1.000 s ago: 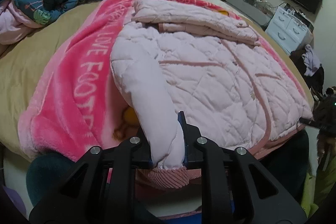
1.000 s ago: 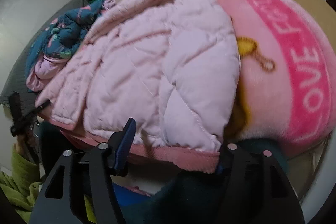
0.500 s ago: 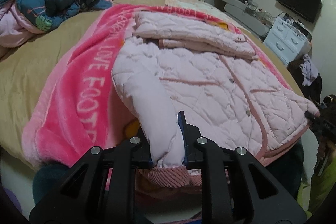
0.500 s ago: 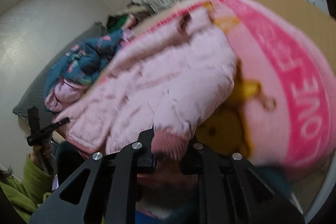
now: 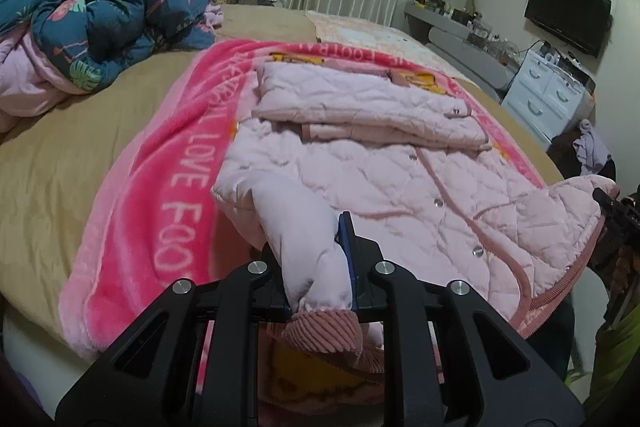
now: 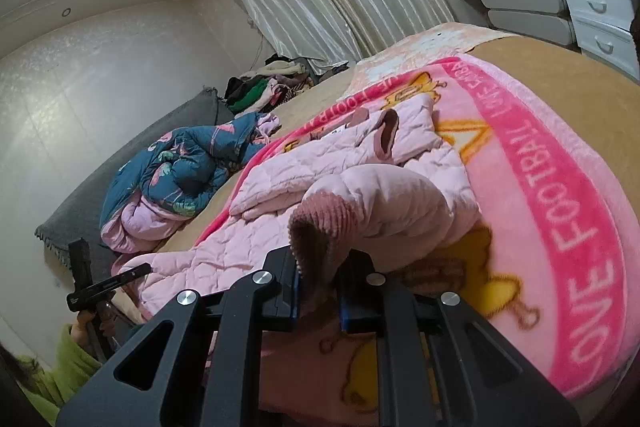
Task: Fold large clothes
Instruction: 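Lift the hem and fold it up toward the collar with both grippers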
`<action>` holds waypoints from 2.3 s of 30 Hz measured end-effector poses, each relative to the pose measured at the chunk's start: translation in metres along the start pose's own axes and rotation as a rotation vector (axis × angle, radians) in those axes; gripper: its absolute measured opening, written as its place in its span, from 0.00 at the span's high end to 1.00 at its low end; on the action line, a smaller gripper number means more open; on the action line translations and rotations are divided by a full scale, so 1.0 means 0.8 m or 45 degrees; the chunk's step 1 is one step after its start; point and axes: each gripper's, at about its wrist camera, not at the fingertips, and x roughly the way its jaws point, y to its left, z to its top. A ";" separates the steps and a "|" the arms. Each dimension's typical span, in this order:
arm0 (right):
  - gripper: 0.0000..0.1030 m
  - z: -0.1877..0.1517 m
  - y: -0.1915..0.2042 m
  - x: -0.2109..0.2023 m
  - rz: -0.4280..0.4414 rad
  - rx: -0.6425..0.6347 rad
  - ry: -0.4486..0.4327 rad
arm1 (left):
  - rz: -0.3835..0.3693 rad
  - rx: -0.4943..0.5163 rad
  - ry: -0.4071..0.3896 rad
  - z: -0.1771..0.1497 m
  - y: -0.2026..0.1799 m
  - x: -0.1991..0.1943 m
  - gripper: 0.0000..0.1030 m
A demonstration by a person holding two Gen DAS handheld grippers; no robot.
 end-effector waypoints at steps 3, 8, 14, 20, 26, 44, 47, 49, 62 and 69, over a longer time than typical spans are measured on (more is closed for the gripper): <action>0.88 0.010 0.000 0.004 0.001 -0.007 -0.004 | 0.000 -0.005 -0.017 0.011 0.000 0.002 0.89; 0.88 0.018 -0.007 0.010 0.001 0.017 -0.022 | 0.014 0.005 -0.042 0.026 -0.005 0.007 0.89; 0.88 0.033 -0.009 0.018 -0.004 0.019 -0.035 | 0.017 0.002 -0.064 0.042 -0.008 0.012 0.89; 0.88 0.059 -0.006 0.031 -0.005 0.020 -0.054 | 0.016 -0.017 -0.089 0.065 -0.007 0.017 0.89; 0.88 0.099 0.001 0.040 0.010 0.004 -0.104 | -0.001 -0.085 -0.142 0.104 0.003 0.020 0.89; 0.88 0.230 0.022 0.070 -0.027 -0.033 -0.253 | 0.006 -0.172 -0.294 0.226 0.017 0.032 0.89; 0.88 0.245 0.018 0.088 -0.044 -0.019 -0.252 | 0.031 -0.178 -0.298 0.238 0.021 0.046 0.89; 0.88 0.253 0.012 0.101 -0.065 -0.007 -0.244 | 0.051 -0.173 -0.302 0.245 0.021 0.059 0.89; 0.88 0.283 -0.062 0.205 -0.140 0.161 -0.128 | 0.189 -0.121 -0.247 0.269 0.028 0.151 0.88; 0.81 0.290 -0.092 0.252 -0.105 0.269 -0.067 | 0.250 -0.097 -0.171 0.274 0.038 0.203 0.88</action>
